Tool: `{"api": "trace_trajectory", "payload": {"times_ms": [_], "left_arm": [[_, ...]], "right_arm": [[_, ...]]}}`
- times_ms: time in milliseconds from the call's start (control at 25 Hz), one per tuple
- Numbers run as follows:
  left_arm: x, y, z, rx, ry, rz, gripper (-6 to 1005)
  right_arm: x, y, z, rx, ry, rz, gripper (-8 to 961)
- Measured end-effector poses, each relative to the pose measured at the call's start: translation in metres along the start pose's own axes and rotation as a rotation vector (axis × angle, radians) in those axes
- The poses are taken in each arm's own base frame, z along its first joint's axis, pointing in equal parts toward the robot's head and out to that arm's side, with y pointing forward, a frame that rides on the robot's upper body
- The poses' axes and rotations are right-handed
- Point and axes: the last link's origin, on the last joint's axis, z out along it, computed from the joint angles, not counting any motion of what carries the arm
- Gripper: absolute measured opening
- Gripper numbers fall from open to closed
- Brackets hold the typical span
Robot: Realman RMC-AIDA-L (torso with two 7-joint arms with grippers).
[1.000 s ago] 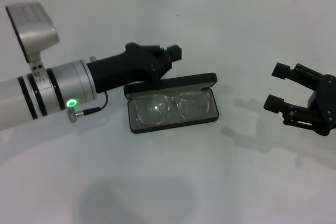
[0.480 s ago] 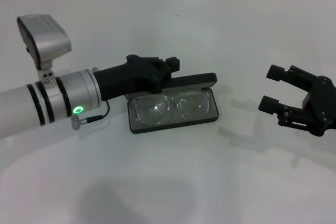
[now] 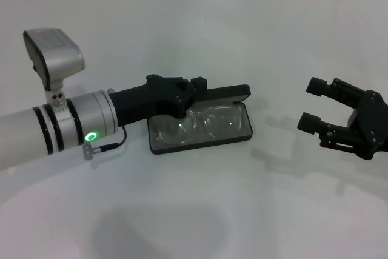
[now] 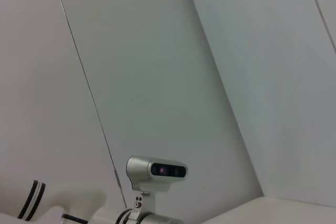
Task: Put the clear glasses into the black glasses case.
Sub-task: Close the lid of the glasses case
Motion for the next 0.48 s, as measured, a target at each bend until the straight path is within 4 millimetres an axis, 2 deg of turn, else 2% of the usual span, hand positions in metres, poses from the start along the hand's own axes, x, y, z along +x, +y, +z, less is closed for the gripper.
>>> {"api": "trace_trajectory", "payload": {"times_ms": [480], "left_arm": [[-0.013, 0.001, -0.003, 0.008, -0.022, -0.044, 93]], "right_arm": [[0.0, 0.0, 0.001, -0.003, -0.001, 0.0, 861]]}}
